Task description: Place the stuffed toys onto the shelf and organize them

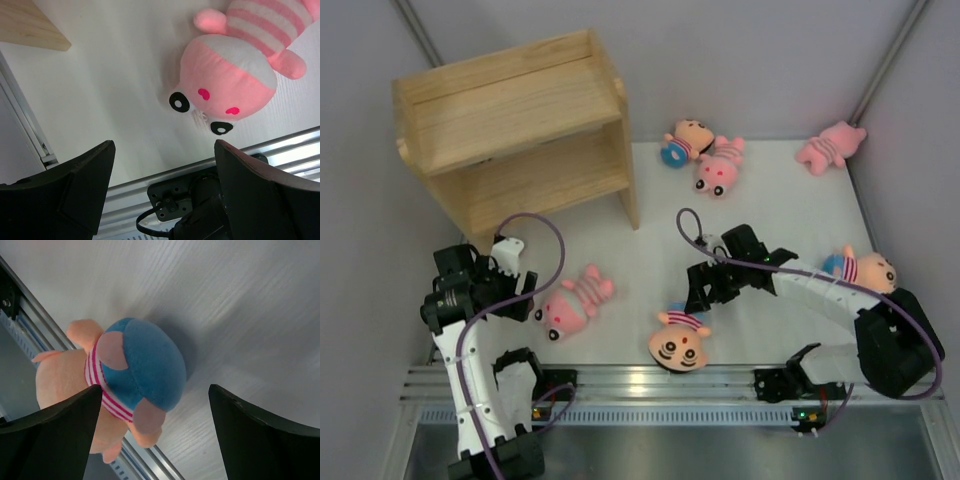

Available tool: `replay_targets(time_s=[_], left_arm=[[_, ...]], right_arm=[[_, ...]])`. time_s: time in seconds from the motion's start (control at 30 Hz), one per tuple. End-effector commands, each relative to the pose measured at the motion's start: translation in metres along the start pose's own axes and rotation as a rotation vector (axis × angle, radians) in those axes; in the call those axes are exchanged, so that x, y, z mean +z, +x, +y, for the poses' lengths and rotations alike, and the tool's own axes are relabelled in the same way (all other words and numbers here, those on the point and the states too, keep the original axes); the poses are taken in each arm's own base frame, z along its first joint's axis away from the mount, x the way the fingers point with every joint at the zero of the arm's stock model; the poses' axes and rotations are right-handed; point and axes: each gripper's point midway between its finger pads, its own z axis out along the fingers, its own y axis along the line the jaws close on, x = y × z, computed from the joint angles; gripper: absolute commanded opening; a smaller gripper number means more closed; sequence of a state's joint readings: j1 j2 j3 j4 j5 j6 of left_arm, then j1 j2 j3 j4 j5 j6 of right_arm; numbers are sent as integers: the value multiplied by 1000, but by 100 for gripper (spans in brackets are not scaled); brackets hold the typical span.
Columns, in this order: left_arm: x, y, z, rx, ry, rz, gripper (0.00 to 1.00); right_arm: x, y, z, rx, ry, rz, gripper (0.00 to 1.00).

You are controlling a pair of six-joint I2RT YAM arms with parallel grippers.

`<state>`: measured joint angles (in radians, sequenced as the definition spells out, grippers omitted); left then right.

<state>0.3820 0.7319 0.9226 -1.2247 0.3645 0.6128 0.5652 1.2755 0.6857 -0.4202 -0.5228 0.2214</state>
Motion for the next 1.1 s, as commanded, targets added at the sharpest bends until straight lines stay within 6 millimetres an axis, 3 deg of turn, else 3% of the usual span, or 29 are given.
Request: replay_targets(time_s=[0.0,0.13,0.2,0.23,0.33,0.43,0.57,0.6,0.67,0.7,0.77,0.8,0.93,0.97,1.03,1.07], left_arm=[[-2,-2,-6,45,25,-28,87],[1,5,-6,49,27,-6,87],[2,4,-6,50,33,-4,87],[1,3,-6,49,34,-8,87],[-2,-3,-6,46,34,-26,87],[-7,-10,-5,43,21,-46,86],[-14,-23,-5,54,27,-89,86],[-17,-27,-6,54,30,-103,86],[-18,-32,-7,35,39,-111,86],[-21,-37,-8,35,43,-127,86],[-25,-44,-11,34,56,-151,86],[-31,-52,-10,44,52,-177,87],[-56,-84,-14,72,61,-278,91],[-62,-92,-14,78,60,-298,91],[-88,-115,-12,98,16,-371,91],[-98,-123,-11,106,-1,-398,91]], right_arm=[[9,-23,9,-95,-62,-9,88],[32,-5,9,-86,-94,75,76],[41,5,16,-93,-107,121,53],[41,4,22,-94,-122,119,33],[30,-14,36,-99,-145,58,0],[-1,-56,58,-92,-119,-101,0],[-64,-125,92,38,-84,-413,0],[-77,-141,89,158,-35,-497,0],[-115,-170,99,310,-34,-652,0],[-133,-185,93,377,10,-755,0],[-159,-199,101,504,-23,-891,0],[-171,-206,94,557,9,-978,0],[-197,-222,112,684,-22,-1132,0],[-198,-225,119,702,-20,-1160,0],[-221,-239,145,698,-77,-1225,0],[-220,-244,162,682,-101,-1227,0]])
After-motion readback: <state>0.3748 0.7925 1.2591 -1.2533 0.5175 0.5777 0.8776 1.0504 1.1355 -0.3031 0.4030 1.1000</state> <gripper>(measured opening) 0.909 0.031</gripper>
